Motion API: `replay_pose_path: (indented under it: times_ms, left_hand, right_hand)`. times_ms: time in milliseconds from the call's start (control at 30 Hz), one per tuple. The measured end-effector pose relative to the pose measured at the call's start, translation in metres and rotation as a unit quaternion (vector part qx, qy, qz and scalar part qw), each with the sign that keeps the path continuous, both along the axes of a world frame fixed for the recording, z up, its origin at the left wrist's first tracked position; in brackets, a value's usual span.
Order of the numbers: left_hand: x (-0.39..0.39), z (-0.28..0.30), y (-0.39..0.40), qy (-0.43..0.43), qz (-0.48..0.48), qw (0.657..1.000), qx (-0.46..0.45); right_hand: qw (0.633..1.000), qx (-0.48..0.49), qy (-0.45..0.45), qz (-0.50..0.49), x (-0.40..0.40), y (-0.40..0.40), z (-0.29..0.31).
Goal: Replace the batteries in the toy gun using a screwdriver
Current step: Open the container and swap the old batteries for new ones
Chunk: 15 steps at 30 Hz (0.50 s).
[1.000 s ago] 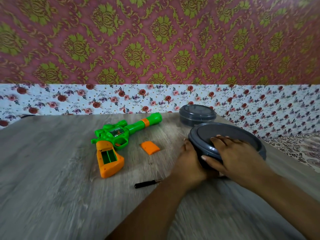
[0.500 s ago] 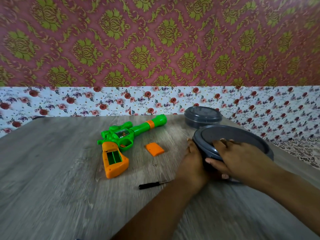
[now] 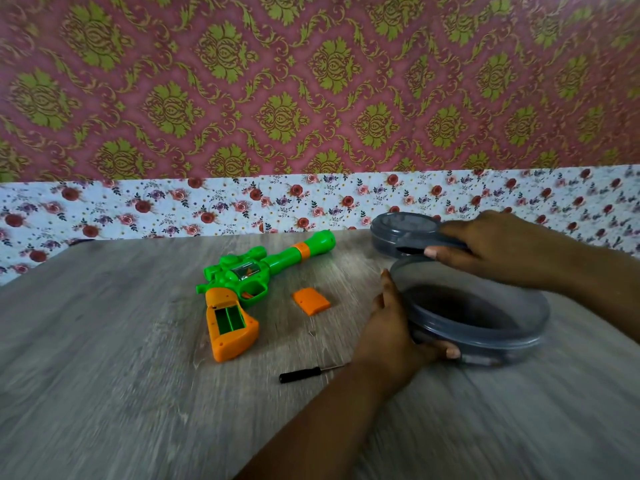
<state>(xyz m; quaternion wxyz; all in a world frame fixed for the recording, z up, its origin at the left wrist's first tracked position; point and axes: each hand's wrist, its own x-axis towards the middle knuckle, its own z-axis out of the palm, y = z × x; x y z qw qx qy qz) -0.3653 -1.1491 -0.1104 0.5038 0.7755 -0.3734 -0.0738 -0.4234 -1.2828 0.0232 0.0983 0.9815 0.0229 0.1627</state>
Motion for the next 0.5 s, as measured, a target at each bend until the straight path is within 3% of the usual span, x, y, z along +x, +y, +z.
replay_pose_path:
  times_ms: [500]
  left_hand:
    - [0.000,-0.001,0.000,-0.036,0.006,0.999,-0.031]
  right_hand:
    - [0.987,0.135,0.084,-0.031,0.034,-0.040,-0.023]
